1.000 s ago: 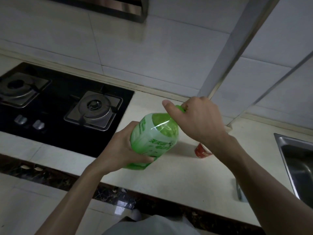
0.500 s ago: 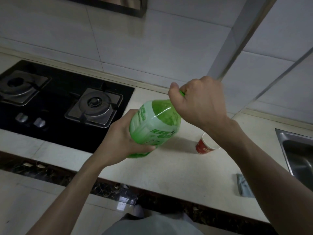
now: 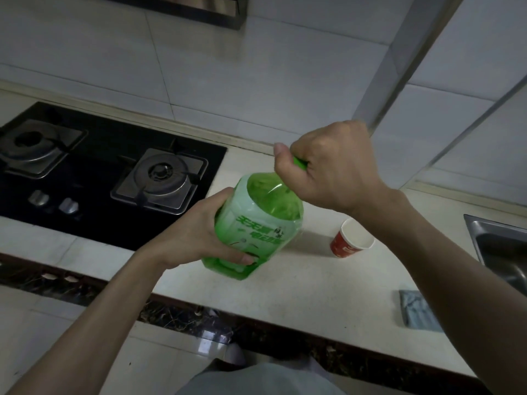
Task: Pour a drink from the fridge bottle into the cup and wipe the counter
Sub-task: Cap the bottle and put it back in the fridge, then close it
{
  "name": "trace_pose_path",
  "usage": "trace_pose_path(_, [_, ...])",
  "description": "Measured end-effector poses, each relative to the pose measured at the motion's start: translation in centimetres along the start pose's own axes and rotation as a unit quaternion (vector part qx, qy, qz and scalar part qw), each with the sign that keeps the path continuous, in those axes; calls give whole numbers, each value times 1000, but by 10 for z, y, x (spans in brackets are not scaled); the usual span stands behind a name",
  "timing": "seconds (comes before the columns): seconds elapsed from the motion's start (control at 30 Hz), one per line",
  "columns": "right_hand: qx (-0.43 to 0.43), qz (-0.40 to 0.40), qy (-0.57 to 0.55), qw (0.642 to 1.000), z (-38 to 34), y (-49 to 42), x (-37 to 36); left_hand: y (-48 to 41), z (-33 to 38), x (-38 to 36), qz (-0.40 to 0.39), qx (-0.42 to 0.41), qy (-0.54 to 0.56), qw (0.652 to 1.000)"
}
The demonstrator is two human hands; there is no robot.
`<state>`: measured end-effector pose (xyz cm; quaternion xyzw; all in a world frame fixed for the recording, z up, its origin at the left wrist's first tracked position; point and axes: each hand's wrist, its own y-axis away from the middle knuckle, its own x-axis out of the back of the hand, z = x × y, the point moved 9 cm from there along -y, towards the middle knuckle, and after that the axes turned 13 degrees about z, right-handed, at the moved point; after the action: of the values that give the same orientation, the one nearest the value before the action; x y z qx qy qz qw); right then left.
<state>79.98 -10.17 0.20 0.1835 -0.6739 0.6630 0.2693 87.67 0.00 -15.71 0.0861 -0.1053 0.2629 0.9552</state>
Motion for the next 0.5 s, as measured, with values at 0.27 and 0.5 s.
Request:
trace_pose_path(0.27, [-207,-49,72,974,42,35,-29,-3,-4,8,197,-74,-107,972])
trace_pose_path(0.5, [-122,-138,55,981,34,30,-38,-6,-21,6,96,9,-76,992])
